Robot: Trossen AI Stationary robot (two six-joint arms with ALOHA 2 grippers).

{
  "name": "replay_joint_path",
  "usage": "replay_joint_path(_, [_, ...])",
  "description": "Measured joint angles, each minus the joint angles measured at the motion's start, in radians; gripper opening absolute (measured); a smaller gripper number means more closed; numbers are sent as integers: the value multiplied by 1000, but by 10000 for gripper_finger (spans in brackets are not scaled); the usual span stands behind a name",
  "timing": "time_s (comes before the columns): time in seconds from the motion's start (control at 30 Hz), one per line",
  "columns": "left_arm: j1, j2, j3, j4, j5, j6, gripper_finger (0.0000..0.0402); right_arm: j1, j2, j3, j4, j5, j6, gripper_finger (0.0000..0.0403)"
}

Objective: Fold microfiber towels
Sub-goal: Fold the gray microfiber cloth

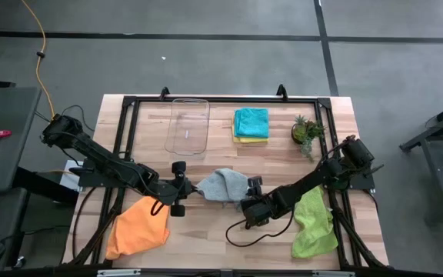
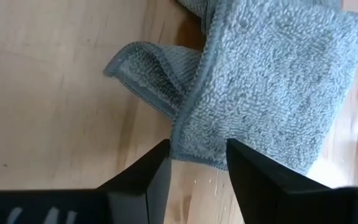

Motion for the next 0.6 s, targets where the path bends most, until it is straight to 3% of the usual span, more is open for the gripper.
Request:
replay_joint_path(0.27, [0,0,0,0,-1,0,0,8,0,0,-2,2,4,102])
replay_joint_path(0.5, [0,0,0,0,-3,0,0,21,-7,0,12,7,23,9])
replay_joint_path(0.6, [0,0,0,0,-6,0,0,22,-33,0,13,39,57,12])
